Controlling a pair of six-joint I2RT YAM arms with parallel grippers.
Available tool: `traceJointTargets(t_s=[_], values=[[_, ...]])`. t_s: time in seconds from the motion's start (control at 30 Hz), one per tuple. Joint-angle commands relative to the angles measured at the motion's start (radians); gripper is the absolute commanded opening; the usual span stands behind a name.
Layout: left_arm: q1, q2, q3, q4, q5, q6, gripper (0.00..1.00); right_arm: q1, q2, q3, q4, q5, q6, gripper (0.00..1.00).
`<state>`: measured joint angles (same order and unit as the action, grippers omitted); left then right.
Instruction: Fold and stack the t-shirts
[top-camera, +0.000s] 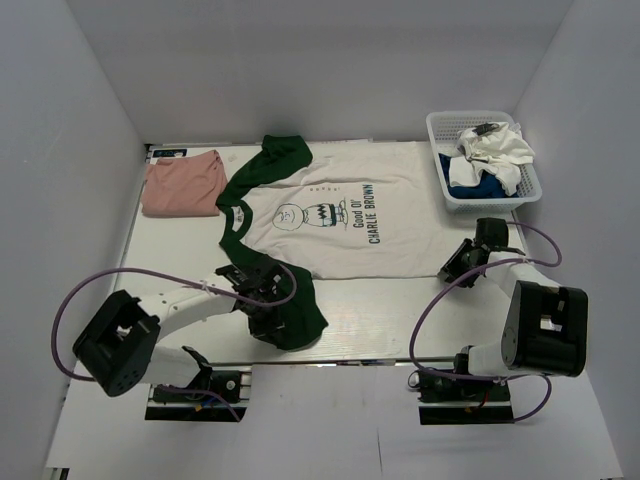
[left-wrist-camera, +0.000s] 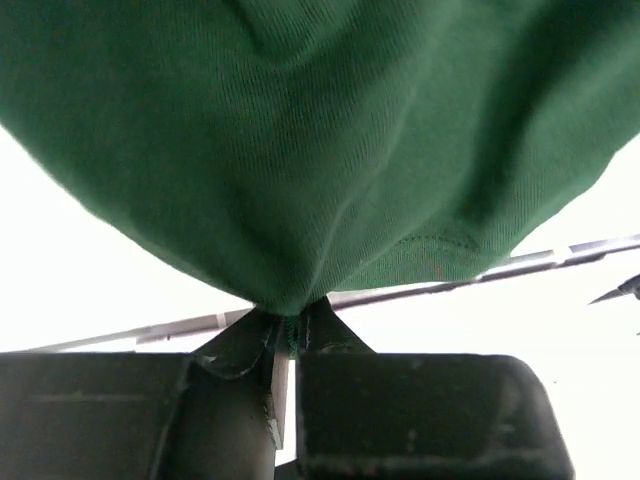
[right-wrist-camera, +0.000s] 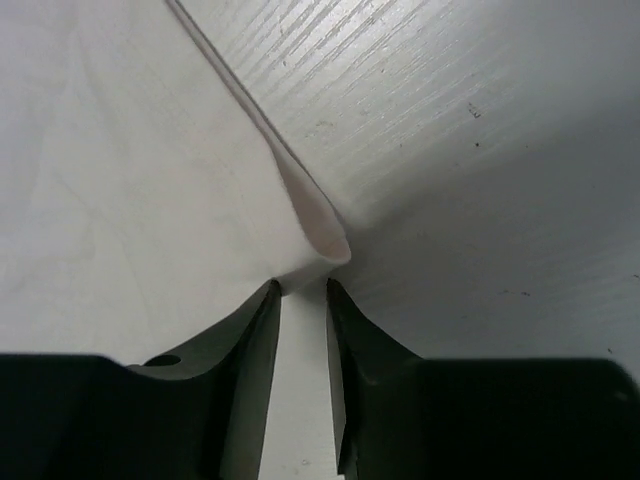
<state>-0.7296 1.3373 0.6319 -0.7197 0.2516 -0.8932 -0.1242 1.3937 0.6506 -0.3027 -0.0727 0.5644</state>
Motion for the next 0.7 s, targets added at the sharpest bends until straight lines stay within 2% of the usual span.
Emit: traceJointTargets(t_s=[0.0,0.07,0.1,0.17,0.3,0.5,0.67], values=[[-0.016,-0.076,-0.001,-0.067,0.015,-0.016,0.15,-0.005,0.027,-0.02,0.037,-0.004,-0.001,0.3],[-0.016,-0.095,0.008,-0.095,0.015,-0.016,0.15,-0.003,0.025,-0.026,0.053,0.017,-0.003,0.12],[-0.016,-0.095,0.008,-0.106,0.026,-0.016,0.15,-0.005,0.025,-0.038,0.062,0.02,-0.003,0.1],[-0.016,-0.095,0.008,-0.125,0.049,-0.016,0.15,-0.003,0.024,-0.045,0.073,0.024,-0.003,0.0],[-0.034,-0.121,0.008,-0.145,0.124,-0.016,0.13,0.001,-0.005,-0.058,-0.004,0.03,-0.017,0.0],[-0.044,-0.188,0.048,-0.355,0.15,-0.016,0.13,0.0,-0.238,-0.126,-0.163,0.097,-0.026,0.0],[-0.053,-0.184,0.072,-0.357,0.16,-0.016,0.13,0.001,-0.334,-0.184,-0.164,0.097,-0.032,0.0]])
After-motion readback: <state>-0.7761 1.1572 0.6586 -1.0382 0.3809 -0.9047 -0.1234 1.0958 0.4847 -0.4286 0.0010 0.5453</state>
